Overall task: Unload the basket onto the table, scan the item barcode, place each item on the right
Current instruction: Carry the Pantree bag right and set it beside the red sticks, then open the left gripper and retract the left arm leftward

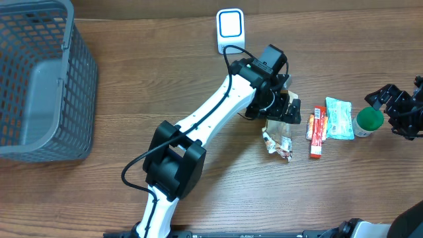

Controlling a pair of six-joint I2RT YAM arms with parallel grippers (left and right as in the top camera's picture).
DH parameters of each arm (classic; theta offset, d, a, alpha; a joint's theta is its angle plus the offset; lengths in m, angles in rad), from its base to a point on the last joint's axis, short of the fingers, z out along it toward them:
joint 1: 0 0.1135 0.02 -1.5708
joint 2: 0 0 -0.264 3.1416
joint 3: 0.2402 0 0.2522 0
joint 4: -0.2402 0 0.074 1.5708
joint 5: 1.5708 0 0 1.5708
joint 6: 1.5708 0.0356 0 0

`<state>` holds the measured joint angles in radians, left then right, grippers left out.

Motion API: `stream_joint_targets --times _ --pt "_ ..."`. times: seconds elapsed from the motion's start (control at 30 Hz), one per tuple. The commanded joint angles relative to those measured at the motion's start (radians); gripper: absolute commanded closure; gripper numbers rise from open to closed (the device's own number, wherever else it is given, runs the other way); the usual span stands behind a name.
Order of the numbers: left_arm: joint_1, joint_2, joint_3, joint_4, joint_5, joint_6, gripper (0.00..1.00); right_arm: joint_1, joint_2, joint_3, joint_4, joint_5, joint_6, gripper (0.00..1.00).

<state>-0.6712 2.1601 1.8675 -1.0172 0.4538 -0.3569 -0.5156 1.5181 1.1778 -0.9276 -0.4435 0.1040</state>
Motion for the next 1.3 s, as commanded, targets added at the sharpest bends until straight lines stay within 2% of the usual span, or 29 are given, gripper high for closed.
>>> stream_joint_targets --times 0.0,0.33,0.47,0.5,0.57,0.6,0.67,0.7,0.73,0.87,1.27 --pt "-0.021 -0.019 0.02 -0.014 -0.071 0.046 0.0 -0.002 -0.021 0.008 0.005 0.002 -0.004 0.0" --pt "-0.021 -0.018 0.019 -0.198 -0.397 0.047 0.0 -0.002 -0.021 0.008 0.005 0.002 -0.004 0.0" --pt "-0.021 -0.017 0.017 -0.211 -0.443 0.046 0.0 -0.002 -0.021 0.008 0.005 0.002 -0.004 0.0" --pt "-0.021 -0.017 0.017 -0.211 -0.443 0.045 0.03 -0.002 -0.021 0.008 0.005 0.002 -0.004 0.0" --pt "-0.021 -0.013 0.017 -0.209 -0.453 0.033 0.22 -0.002 -0.021 0.008 0.005 0.002 -0.004 0.0" --pt "-0.021 -0.01 0.017 -0.209 -0.465 0.019 0.37 -0.002 -0.021 0.008 0.005 0.002 -0.004 0.0" --pt "-0.021 -0.005 0.017 -0.21 -0.49 -0.004 0.76 -0.002 -0.021 0.008 0.005 0.002 -0.004 0.0" --pt "-0.021 0.0 0.016 -0.21 -0.496 -0.018 0.93 -0.002 -0.021 0.008 0.005 0.002 -0.004 0.0" --pt "-0.021 0.004 0.016 -0.21 -0.498 -0.032 0.96 -0.002 -0.021 0.008 0.005 0.002 -0.004 0.0" --pt "-0.021 0.027 0.012 -0.211 -0.498 -0.072 0.96 -0.002 -0.021 0.008 0.005 0.002 -0.004 0.0" --pt "-0.021 0.044 -0.07 -0.213 -0.498 -0.08 0.96 -0.002 -0.021 0.008 0.005 0.002 -0.004 0.0"
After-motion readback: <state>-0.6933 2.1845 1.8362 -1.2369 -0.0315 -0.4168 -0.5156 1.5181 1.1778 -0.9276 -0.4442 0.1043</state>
